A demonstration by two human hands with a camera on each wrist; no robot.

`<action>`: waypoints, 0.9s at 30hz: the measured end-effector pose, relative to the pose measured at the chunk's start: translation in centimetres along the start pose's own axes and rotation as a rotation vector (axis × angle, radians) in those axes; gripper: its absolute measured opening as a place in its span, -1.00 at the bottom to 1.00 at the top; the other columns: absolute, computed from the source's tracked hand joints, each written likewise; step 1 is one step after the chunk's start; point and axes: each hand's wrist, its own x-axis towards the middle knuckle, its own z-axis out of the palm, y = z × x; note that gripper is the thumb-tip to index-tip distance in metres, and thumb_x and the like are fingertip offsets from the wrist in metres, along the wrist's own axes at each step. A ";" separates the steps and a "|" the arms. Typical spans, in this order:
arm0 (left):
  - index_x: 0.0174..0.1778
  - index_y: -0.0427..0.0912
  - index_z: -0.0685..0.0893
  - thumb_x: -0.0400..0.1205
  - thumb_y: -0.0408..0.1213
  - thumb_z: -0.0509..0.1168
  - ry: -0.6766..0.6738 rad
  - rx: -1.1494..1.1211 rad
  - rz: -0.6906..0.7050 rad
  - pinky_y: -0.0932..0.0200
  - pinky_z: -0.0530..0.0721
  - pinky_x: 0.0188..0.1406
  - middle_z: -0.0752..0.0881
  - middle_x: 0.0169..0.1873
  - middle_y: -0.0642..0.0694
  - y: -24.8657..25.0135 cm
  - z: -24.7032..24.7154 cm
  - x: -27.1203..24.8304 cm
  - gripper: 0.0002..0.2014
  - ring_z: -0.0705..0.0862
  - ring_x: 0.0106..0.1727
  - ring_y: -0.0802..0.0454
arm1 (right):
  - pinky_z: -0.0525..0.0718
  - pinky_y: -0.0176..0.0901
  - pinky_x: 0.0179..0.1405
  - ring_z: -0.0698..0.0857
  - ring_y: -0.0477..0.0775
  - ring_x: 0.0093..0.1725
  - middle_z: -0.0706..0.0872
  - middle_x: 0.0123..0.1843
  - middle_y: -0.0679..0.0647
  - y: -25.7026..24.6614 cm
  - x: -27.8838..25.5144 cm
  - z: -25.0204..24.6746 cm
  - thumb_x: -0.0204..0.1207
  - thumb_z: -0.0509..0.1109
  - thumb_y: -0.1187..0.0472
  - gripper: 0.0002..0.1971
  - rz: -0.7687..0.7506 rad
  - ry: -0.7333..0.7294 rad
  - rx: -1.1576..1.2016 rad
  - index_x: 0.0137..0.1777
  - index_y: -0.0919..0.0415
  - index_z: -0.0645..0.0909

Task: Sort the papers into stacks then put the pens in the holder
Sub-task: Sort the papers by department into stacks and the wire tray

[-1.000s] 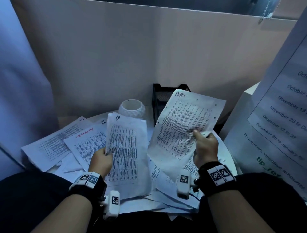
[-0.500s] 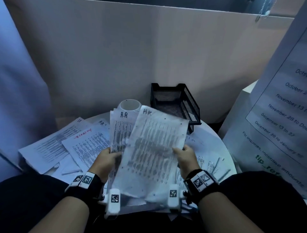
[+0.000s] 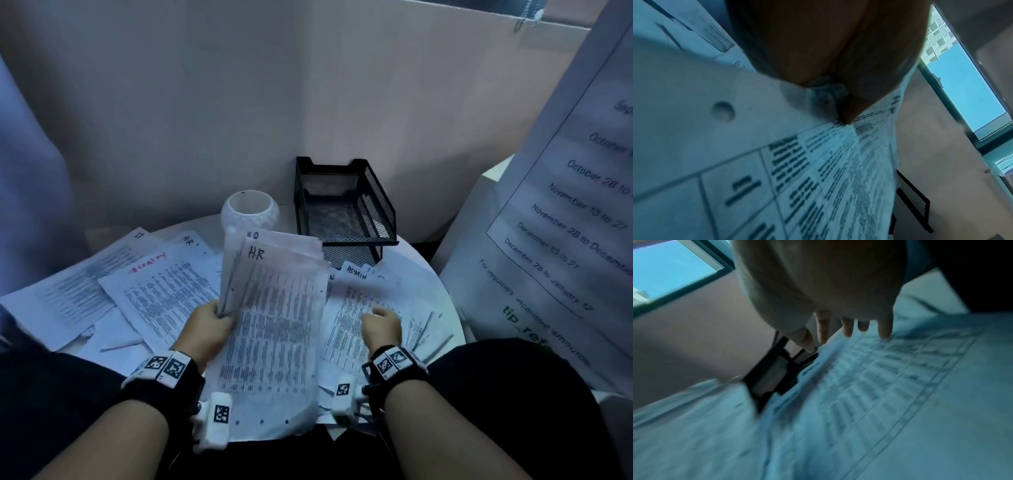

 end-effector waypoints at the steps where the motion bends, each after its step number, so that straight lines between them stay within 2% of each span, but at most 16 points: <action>1: -0.13 -0.22 0.79 0.44 -0.12 0.40 0.013 -0.012 -0.001 -0.42 0.81 0.04 0.86 -0.22 -0.29 -0.3 -0.1 0.3 -0.76 0.83 -0.10 -0.40 | 0.76 -0.06 0.00 0.76 0.20 0.04 0.66 0.37 0.19 0.8 1.0 -0.7 0.51 0.37 0.25 -0.55 0.040 0.084 -0.083 0.42 0.03 0.61; 2: -0.13 -0.21 0.79 0.48 -0.18 0.41 0.030 -0.024 -0.004 -0.42 0.80 0.06 0.86 -0.21 -0.28 -0.3 -0.2 0.4 -0.82 0.83 -0.09 -0.38 | 0.75 0.00 0.16 0.72 0.29 0.20 0.59 0.45 0.23 1.6 2.0 -1.3 0.44 0.38 0.25 -0.47 0.079 0.134 -0.126 0.46 0.04 0.59; 4: -0.10 -0.19 0.79 0.59 -0.28 0.44 0.049 -0.061 -0.025 -0.42 0.79 0.12 0.87 -0.17 -0.27 -0.1 -0.2 0.4 -0.93 0.84 -0.06 -0.35 | 0.71 0.10 0.30 0.67 0.37 0.30 0.53 0.50 0.28 3.0 3.7 -1.7 0.32 0.38 0.23 -0.31 0.134 0.161 -0.138 0.55 0.09 0.53; 6: -0.07 -0.19 0.79 0.63 -0.31 0.45 0.051 -0.094 -0.031 -0.41 0.78 0.16 0.88 -0.13 -0.23 0.0 -0.2 0.4 -0.96 0.85 -0.03 -0.32 | 0.72 0.11 0.26 0.69 0.38 0.28 0.60 0.46 0.27 4.6 5.4 -1.2 0.36 0.40 0.23 -0.31 0.143 0.145 -0.156 0.57 0.10 0.47; 10: -0.01 -0.18 0.78 0.65 -0.31 0.43 0.029 -0.118 -0.047 -0.43 0.77 0.20 0.89 -0.08 -0.23 -0.9 -0.1 1.0 -0.94 0.85 0.00 -0.31 | 0.77 0.23 0.15 0.74 0.38 0.11 0.72 0.24 0.23 6.4 6.9 -0.5 0.25 0.36 0.16 -0.38 0.154 0.187 -0.205 0.39 0.07 0.47; 14: 0.01 -0.17 0.80 0.55 -0.14 0.45 0.032 -0.116 -0.060 -0.49 0.79 0.11 0.89 -0.11 -0.24 -1.7 -0.2 1.6 -0.78 0.86 -0.03 -0.36 | 0.74 0.14 0.07 0.72 0.36 0.05 0.68 0.21 0.28 4.5 3.7 -1.6 0.48 0.34 0.29 -0.37 0.169 0.147 -0.184 0.57 0.15 0.28; 16: 0.02 -0.19 0.80 0.62 -0.19 0.44 0.026 -0.112 -0.068 -0.48 0.79 0.11 0.89 -0.11 -0.24 -1.9 -0.2 1.7 -0.84 0.86 -0.03 -0.36 | 0.72 0.08 0.02 0.73 0.35 0.02 0.71 0.26 0.34 4.1 3.5 -1.9 0.56 0.31 0.37 -0.47 0.149 0.153 -0.143 0.55 0.28 0.41; 17: 0.02 -0.20 0.80 0.64 -0.21 0.43 0.023 -0.102 -0.073 -0.48 0.79 0.10 0.89 -0.11 -0.26 -1.7 -0.3 1.6 -0.85 0.86 -0.03 -0.37 | 0.70 0.07 0.01 0.73 0.35 0.01 0.74 0.26 0.36 3.7 3.2 -2.1 0.58 0.30 0.39 -0.58 0.133 0.175 -0.113 0.45 0.33 0.55; 19: 0.01 -0.24 0.80 0.65 -0.26 0.42 0.033 -0.087 -0.068 -0.37 0.80 0.11 0.88 -0.11 -0.25 -1.1 -0.3 1.3 -0.87 0.85 -0.06 -0.31 | 0.66 0.04 -0.07 0.73 0.35 -0.06 0.79 0.14 0.39 2.8 3.2 -2.1 0.61 0.28 0.38 -0.78 0.083 0.238 -0.010 0.13 0.37 0.73; 20: 0.02 -0.28 0.79 0.67 -0.30 0.41 0.041 -0.080 -0.059 -0.21 0.79 0.10 0.87 -0.11 -0.23 -0.6 -0.3 0.9 -0.87 0.83 -0.09 -0.24 | 0.66 0.05 -0.07 0.73 0.37 -0.07 0.80 0.07 0.38 2.1 3.2 -2.2 0.62 0.28 0.35 -0.78 0.049 0.285 0.063 0.06 0.39 0.75; 21: 0.03 -0.36 0.78 0.69 -0.34 0.39 0.053 -0.073 -0.053 -0.05 0.72 0.04 0.83 -0.14 -0.22 -0.4 -0.3 0.7 -0.86 0.77 -0.12 -0.17 | 0.67 0.08 -0.03 0.74 0.41 -0.02 0.80 0.07 0.39 1.1 2.9 -2.3 0.64 0.28 0.31 -0.77 0.017 0.344 0.141 0.07 0.39 0.75; 23: -0.01 -0.44 0.75 0.71 -0.40 0.36 0.084 -0.054 -0.054 0.09 0.56 -0.15 0.73 -0.19 -0.25 -0.1 -0.2 0.3 -0.86 0.66 -0.14 -0.09 | 0.65 0.06 0.07 0.75 0.43 0.12 0.79 0.15 0.38 -0.9 2.3 -2.9 0.67 0.27 0.27 -0.74 -0.043 0.460 0.333 0.18 0.37 0.72; 25: -0.08 -0.35 0.73 0.71 -0.42 0.34 0.101 -0.049 -0.055 0.16 0.49 -0.27 0.69 -0.21 -0.25 0.2 -0.3 -0.2 -0.90 0.62 -0.15 -0.08 | 0.59 -0.05 0.01 0.72 0.31 0.09 0.76 0.16 0.26 -3.0 1.2 -3.7 0.67 0.23 0.30 -0.72 -0.133 0.514 0.490 0.27 0.35 0.67; 27: -0.11 -0.32 0.72 0.72 -0.43 0.33 0.118 -0.043 -0.055 0.18 0.49 -0.29 0.73 -0.22 -0.24 0.5 -0.4 -0.5 -0.88 0.63 -0.20 -0.10 | 0.57 -0.12 -0.06 0.67 0.15 0.01 0.71 0.13 0.11 -4.9 0.2 -4.4 0.63 0.23 0.32 -0.70 -0.215 0.529 0.582 0.28 0.30 0.66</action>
